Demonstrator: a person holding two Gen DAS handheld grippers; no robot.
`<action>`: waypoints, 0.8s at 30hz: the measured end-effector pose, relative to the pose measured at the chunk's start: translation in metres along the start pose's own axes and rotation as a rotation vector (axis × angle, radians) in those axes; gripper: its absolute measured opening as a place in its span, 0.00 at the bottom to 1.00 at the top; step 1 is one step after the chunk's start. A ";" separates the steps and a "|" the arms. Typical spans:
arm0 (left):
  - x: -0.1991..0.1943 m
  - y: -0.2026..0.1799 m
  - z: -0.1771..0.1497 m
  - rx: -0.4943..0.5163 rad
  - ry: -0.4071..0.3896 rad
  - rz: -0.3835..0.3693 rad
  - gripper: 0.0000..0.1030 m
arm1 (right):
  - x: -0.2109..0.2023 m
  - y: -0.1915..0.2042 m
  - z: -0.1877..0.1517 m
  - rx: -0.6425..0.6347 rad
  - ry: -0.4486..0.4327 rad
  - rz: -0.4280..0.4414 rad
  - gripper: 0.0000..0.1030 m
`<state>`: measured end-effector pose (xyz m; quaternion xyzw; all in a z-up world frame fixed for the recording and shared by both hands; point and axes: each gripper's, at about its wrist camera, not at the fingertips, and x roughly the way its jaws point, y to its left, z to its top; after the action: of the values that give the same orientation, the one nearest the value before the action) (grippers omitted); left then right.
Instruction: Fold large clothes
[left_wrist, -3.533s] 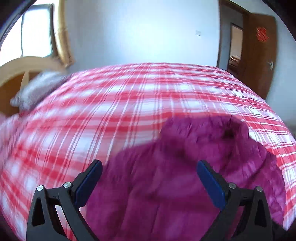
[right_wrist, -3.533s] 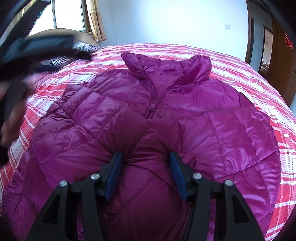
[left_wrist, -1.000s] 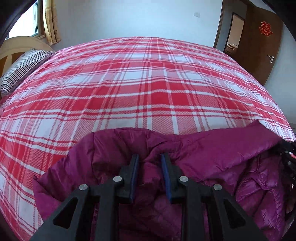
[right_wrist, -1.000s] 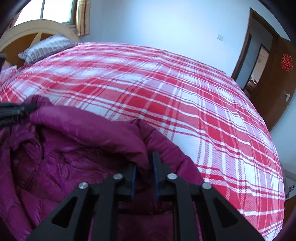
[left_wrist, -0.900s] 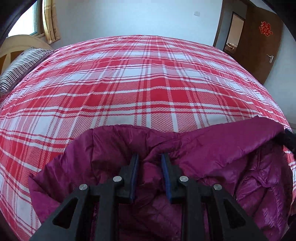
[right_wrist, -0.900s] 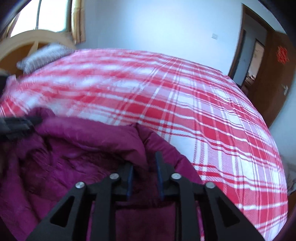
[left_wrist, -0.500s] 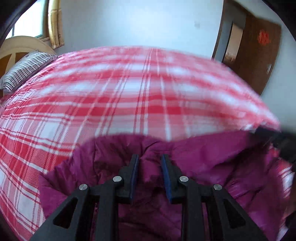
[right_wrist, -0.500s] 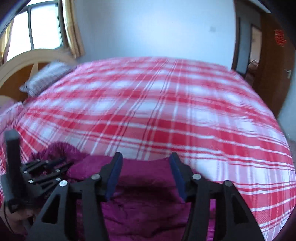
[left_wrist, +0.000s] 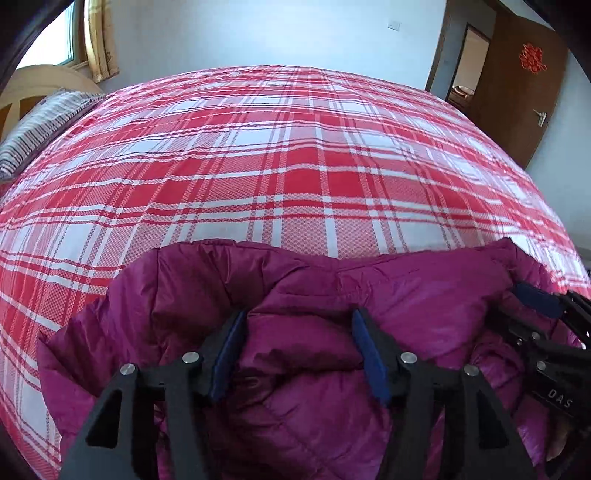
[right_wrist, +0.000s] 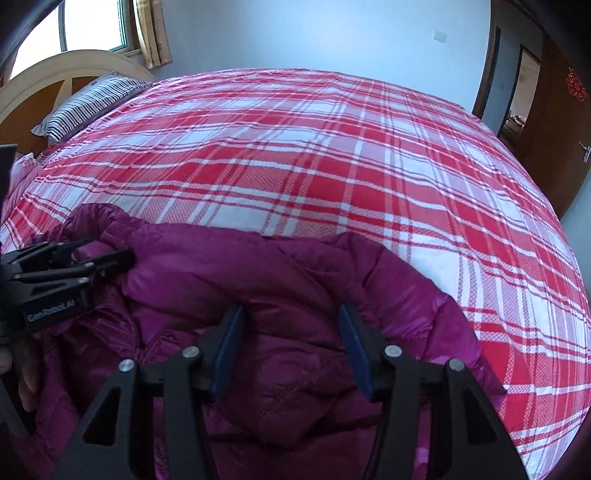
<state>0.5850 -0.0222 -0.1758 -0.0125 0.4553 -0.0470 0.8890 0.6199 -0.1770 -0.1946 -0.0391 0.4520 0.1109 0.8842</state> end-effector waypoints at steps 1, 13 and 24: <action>0.001 -0.001 -0.002 0.008 -0.007 0.007 0.62 | 0.002 0.000 -0.001 0.000 0.001 -0.001 0.55; 0.010 -0.008 -0.005 0.046 -0.042 0.108 0.76 | 0.011 0.005 -0.009 -0.004 -0.023 -0.028 0.56; 0.010 -0.009 -0.005 0.045 -0.045 0.113 0.77 | 0.012 0.005 -0.010 -0.002 -0.027 -0.028 0.56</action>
<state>0.5858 -0.0324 -0.1864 0.0323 0.4338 -0.0066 0.9004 0.6177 -0.1717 -0.2096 -0.0446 0.4394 0.0994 0.8917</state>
